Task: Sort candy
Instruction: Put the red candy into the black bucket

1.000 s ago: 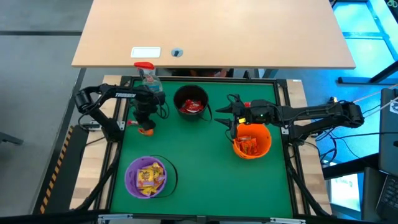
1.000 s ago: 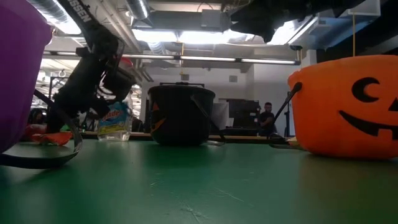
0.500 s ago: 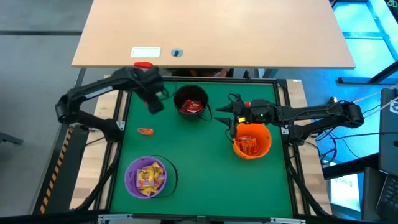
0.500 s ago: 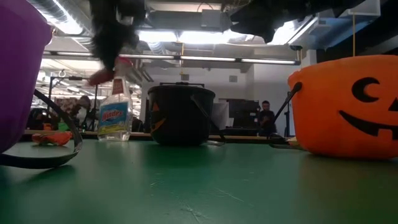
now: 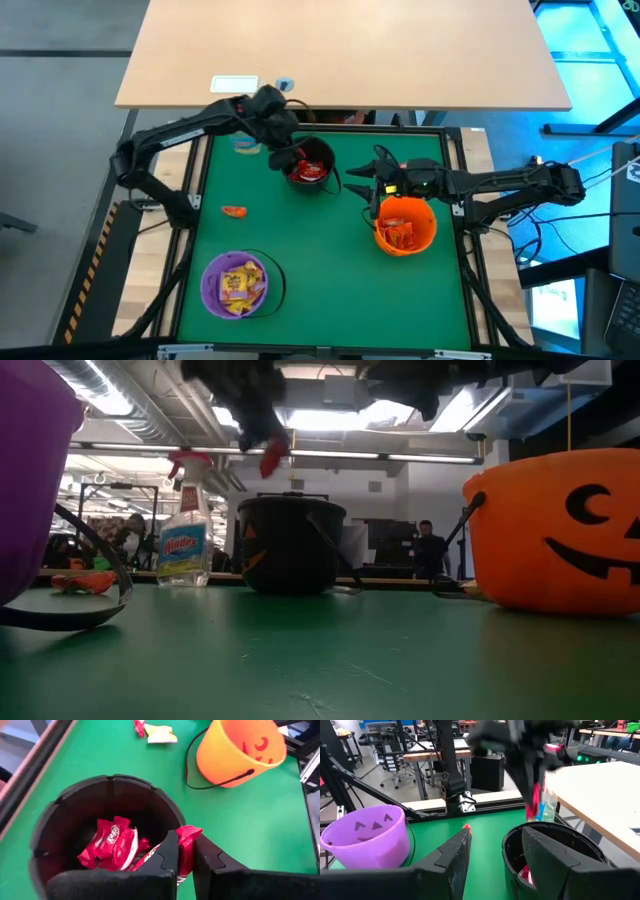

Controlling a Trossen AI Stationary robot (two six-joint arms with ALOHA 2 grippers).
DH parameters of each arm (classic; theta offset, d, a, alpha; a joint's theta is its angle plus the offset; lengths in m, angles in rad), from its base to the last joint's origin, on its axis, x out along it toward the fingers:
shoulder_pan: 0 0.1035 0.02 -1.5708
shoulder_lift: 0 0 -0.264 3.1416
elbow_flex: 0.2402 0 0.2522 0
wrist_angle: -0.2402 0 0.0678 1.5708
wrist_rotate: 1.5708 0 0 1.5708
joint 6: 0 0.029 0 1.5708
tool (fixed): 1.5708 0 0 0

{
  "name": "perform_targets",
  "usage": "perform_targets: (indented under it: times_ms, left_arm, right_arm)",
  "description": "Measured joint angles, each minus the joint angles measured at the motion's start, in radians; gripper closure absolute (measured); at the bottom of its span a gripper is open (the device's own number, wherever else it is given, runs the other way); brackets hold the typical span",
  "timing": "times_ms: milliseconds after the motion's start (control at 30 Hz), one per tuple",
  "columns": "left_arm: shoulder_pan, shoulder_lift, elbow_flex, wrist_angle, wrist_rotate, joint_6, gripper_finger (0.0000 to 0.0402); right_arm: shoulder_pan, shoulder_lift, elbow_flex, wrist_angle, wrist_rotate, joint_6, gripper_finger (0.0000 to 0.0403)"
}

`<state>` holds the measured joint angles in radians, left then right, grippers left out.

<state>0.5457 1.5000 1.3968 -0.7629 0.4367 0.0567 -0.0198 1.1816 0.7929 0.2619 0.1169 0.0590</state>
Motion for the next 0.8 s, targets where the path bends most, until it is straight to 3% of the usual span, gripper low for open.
perform_targets:
  times_ms: [167, 500, 800]
  left_arm:
    - [0.003, 0.067, 0.000, 0.081, 0.019, 0.005, 0.0360]
    - [-0.008, 0.069, 0.000, 0.131, -0.050, 0.035, 0.0240]
    - [-0.036, 0.069, 0.202, -0.194, -0.126, 0.135, 0.0214]
  right_arm:
    - [0.000, 0.000, 0.000, 0.000, 0.000, 0.000, 0.0224]
    - [0.000, 0.000, 0.000, -0.001, 0.000, 0.033, 0.0224]
    - [0.000, 0.000, 0.000, -0.003, 0.000, 0.047, 0.0224]
